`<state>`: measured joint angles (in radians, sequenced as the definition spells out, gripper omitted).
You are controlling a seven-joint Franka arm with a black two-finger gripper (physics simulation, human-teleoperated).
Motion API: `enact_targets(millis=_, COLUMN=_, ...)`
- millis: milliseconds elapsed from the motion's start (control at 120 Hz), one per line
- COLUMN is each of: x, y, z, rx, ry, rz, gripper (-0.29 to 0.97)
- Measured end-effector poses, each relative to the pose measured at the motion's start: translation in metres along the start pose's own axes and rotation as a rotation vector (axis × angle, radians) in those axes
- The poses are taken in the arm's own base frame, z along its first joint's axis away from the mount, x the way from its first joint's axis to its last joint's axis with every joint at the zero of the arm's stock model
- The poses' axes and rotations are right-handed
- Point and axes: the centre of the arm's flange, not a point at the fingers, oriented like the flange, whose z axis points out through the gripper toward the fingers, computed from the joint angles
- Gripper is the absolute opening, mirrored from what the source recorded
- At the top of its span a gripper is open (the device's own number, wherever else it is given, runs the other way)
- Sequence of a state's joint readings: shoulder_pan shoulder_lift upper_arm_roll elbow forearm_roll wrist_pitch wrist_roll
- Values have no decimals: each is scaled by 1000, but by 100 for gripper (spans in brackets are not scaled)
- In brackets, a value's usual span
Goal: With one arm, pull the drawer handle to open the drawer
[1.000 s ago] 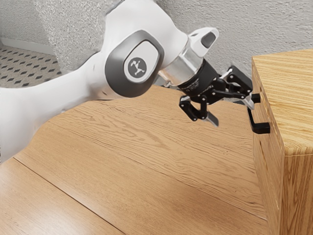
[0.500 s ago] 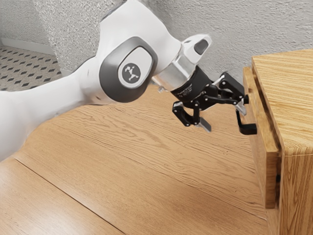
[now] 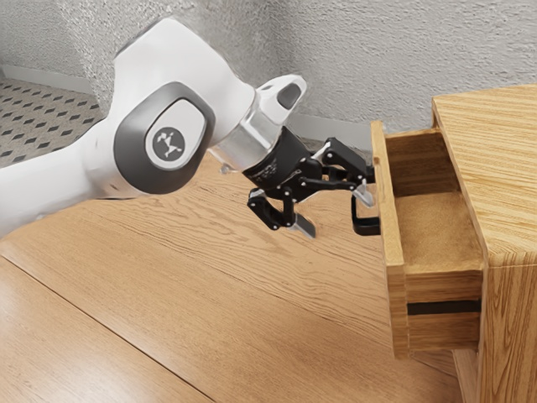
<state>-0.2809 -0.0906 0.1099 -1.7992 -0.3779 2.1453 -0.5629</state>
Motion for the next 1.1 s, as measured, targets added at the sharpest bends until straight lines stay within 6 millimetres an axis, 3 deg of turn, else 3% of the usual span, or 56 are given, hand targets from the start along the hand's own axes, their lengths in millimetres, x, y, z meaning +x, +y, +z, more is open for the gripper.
enact_targets(millis=192, x=9, y=-30, z=-20, rx=-4, ry=31, rz=-47, gripper=68)
enact_targets(millis=342, x=4, y=-47, z=-28, rx=-8, ry=36, rz=-67, gripper=68)
enact_targets(millis=867, x=0, y=-139, z=-75, rx=-28, ry=73, rz=-180, gripper=68)
enact_targets(millis=933, x=-5, y=-144, z=-92, rx=-46, ry=90, rz=-179, gripper=68)
enact_targets(millis=1042, x=-13, y=-155, z=-137, rx=-76, ry=133, rz=-177, gripper=68)
enact_targets(millis=1100, x=-6, y=-141, z=-166, rx=-4, ry=157, rz=-118, gripper=68)
